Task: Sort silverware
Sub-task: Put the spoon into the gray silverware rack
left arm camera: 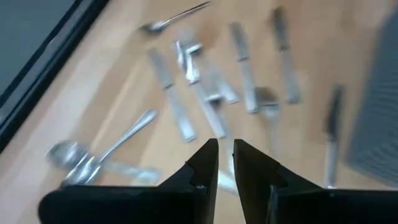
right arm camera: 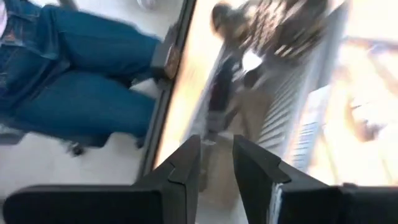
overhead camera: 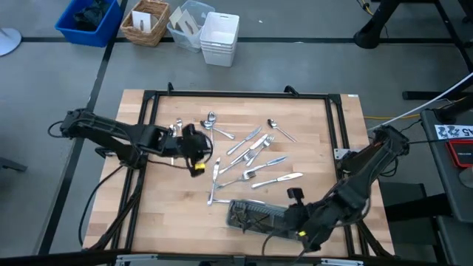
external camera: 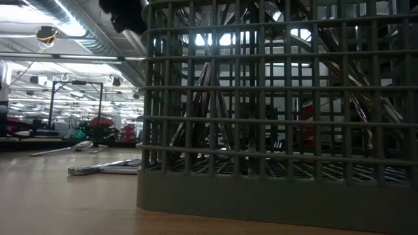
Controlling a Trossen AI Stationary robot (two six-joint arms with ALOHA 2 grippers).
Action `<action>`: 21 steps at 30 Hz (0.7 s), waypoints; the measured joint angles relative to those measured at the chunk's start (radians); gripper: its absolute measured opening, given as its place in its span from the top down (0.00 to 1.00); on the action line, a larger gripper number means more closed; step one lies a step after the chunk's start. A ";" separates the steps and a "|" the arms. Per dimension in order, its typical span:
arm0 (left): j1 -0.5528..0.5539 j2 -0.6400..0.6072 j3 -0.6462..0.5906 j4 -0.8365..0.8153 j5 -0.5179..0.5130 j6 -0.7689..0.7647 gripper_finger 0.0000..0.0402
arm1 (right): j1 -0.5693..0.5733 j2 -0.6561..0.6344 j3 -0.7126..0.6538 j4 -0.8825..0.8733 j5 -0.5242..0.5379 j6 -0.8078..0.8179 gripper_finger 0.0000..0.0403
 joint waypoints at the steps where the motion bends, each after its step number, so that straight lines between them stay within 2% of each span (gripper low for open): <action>1: 0.019 0.000 0.000 -0.022 -0.002 -0.005 0.89 | 0.000 -0.020 0.000 -0.002 0.028 -0.033 0.76; 7: 0.167 0.008 -0.041 -0.052 0.003 -0.006 0.89 | 0.000 -0.131 0.000 -0.013 0.246 -0.236 0.76; 11: 0.310 0.008 -0.095 -0.043 0.049 -0.056 0.89 | -0.025 -0.206 0.000 -0.037 0.380 -0.315 0.76; 14: 0.426 0.009 -0.143 -0.008 0.085 -0.099 0.89 | -0.084 -0.267 0.000 -0.052 0.398 -0.337 0.76; 18: 0.550 0.010 -0.213 0.133 0.088 -0.150 0.89 | -0.202 -0.330 0.000 -0.056 0.395 -0.386 0.76; 21: 0.607 0.011 -0.249 0.239 0.112 -0.185 0.89 | -0.306 -0.360 0.000 -0.055 0.343 -0.426 0.76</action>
